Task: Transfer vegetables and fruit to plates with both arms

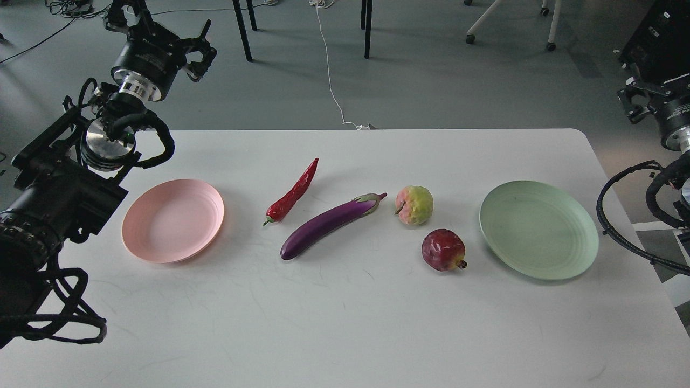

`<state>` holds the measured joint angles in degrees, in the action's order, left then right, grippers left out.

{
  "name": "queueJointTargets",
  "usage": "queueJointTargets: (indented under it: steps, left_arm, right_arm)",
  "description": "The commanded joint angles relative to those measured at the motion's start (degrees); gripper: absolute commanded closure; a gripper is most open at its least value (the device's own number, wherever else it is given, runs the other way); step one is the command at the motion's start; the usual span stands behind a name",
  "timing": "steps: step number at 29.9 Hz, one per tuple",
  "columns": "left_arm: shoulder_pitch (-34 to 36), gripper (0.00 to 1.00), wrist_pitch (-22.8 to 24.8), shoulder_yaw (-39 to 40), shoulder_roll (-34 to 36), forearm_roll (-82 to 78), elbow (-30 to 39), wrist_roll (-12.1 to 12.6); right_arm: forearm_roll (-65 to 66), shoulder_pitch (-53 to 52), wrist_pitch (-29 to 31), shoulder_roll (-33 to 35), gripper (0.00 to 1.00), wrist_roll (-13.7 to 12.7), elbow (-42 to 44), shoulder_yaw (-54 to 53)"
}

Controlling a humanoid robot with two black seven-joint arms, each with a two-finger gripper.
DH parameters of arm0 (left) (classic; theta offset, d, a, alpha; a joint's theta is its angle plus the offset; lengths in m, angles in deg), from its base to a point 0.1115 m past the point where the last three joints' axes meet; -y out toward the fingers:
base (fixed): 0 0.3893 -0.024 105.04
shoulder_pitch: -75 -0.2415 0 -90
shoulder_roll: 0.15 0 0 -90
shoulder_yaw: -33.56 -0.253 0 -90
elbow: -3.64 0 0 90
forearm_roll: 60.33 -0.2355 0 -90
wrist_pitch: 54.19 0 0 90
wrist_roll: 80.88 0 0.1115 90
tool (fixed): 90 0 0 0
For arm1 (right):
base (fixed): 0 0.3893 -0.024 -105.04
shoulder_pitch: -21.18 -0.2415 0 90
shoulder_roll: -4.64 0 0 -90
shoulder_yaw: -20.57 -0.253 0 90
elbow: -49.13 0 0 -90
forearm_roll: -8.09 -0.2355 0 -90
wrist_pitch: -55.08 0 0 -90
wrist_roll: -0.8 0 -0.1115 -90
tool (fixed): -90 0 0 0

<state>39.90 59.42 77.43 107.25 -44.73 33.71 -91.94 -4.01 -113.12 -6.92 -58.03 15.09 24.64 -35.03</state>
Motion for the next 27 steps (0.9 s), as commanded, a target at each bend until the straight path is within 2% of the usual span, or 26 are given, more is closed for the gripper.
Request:
queueJointTargets:
  steps: [1, 4, 8, 14, 18, 22, 27]
  left_arm:
    - [-0.32, 0.02, -1.90, -0.54, -0.08, -0.48, -0.09, -0.01]
    - [-1.11, 0.02, -1.99, -1.07, -0.08, -0.40, -0.01, 0.07]
    - [-1.20, 0.02, -2.08, -1.16, 0.00, -0.40, -0.10, 0.25]
    - [-1.29, 0.02, -1.90, -1.07, 0.18, -0.31, -0.10, 0.07]
    - [-1.37, 0.02, -1.20, -1.07, 0.88, -0.31, -0.10, 0.07]
    - [-1.73, 0.02, 0.03, -1.07, 1.41, -0.40, -0.10, 0.07]
    - [-1.99, 0.02, 0.38, -1.16, 2.55, -0.40, -0.10, 0.16]
  right_arm:
    - [-0.03, 0.09, 0.00, 0.44, 0.01, -0.14, -0.04, 0.14]
    - [0.06, -0.08, 0.00, 0.62, 0.01, -0.23, -0.74, 0.23]
    - [0.85, -0.26, 0.00, 1.49, 0.01, -0.23, -6.00, 0.66]
    - [1.02, -4.99, 0.00, 8.87, 0.01, -0.23, -16.19, 9.70]
    - [6.98, -16.22, 0.00, 11.51, 0.01, -0.23, -19.47, 20.94]
    - [14.46, -29.85, 0.00, 10.20, 0.01, -0.14, -18.32, 39.91]
    - [21.31, -42.07, 0.00, 0.63, 0.01, 0.21, -18.32, 61.19]
